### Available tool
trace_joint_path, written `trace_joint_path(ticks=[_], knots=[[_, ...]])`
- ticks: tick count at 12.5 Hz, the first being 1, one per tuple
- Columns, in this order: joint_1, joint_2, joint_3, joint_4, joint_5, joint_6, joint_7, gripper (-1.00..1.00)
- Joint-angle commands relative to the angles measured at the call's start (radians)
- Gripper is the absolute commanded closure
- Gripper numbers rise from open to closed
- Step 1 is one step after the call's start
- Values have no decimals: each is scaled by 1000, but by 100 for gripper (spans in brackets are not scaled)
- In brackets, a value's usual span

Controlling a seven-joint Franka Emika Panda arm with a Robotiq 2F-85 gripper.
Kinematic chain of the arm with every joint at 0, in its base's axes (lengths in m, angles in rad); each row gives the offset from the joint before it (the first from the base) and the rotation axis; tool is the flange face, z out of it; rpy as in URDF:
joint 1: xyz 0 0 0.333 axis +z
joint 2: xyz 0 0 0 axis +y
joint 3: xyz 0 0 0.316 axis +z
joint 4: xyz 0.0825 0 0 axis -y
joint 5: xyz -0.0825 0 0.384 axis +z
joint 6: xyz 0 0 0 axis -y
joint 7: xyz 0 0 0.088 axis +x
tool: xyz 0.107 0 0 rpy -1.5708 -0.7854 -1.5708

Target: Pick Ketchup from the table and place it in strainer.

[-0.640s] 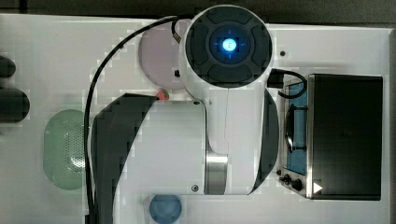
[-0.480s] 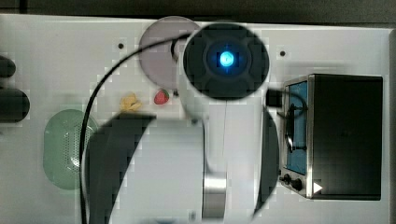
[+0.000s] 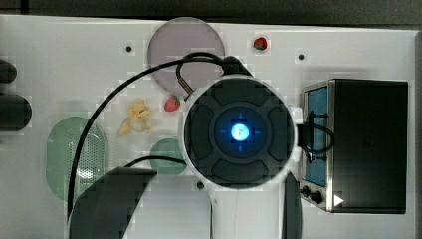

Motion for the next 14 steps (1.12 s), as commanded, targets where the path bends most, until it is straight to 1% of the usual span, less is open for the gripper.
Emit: trace_joint_path(ticks=[1,4,8,10,12,14], knots=[[-13,71,-1,-126,12,73,-74,-100],[-12,105,11,-211,12,182,-283,-100],[-12,127,14,-352,2,330,-703,-100],[-12,140,15,-422,2,418,-881,-100],[-12,163,15,-485,2,544,-983,-100],[-12,204,16,-527,2,644,-984,-100]])
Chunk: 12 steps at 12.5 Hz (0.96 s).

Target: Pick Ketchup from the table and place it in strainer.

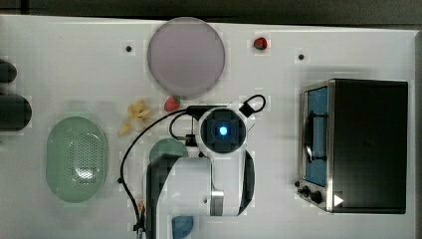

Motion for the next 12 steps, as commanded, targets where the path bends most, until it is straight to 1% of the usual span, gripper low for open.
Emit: trace_joint_path(ticks=[1,4,6,7,8,12], knots=[[4,62,-1,-43,0,110,-133,-100],[5,167,7,-36,-10,168,-133,-100],[4,231,4,-35,-85,267,-134,-100],[4,260,4,-34,-105,316,-134,-100],[4,284,7,-33,-105,345,-134,-100],[4,355,8,-16,-105,368,-123,-100]])
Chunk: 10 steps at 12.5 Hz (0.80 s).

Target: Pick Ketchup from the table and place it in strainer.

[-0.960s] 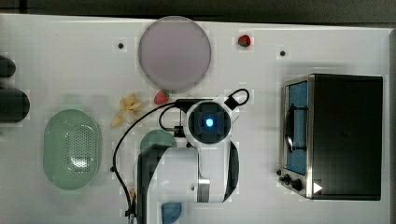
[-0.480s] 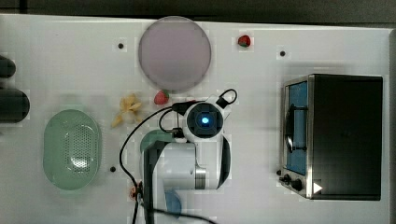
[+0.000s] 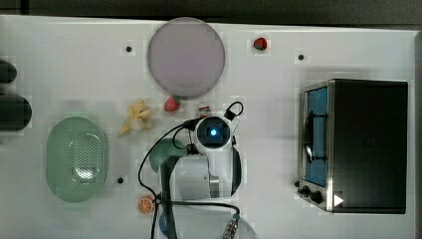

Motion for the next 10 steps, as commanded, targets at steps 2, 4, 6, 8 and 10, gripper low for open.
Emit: trace_joint_path(ticks=[2,4,6,8,10], knots=[[-1,9,10,32,6,32,-27,-92],[-2,24,6,34,6,64,-27,-43],[-2,22,7,35,6,64,-27,-25],[-3,-1,7,45,6,62,-27,-25],[-4,-71,6,48,6,11,-21,-25]])
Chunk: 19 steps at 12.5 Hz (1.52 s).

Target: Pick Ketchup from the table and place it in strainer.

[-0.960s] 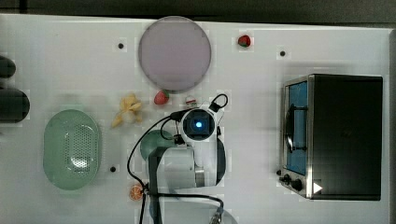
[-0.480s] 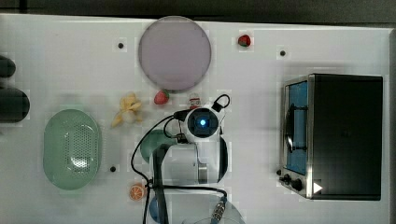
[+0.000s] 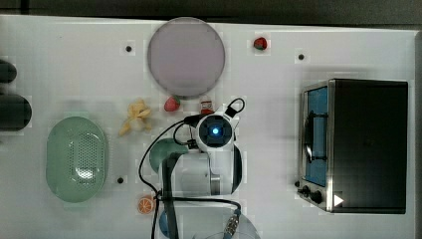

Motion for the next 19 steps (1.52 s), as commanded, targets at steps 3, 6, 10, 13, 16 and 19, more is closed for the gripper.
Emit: trace_joint_path(ticks=[3,6,10,13,16,19], knots=[[2,-235,26,64,1,-241,7,-25],[16,-364,73,140,3,-469,25,-25],[47,-436,189,235,49,-616,195,-25],[73,-429,304,259,126,-634,415,-25],[94,-389,425,263,134,-605,606,-25],[104,-310,526,270,134,-515,738,-25]])
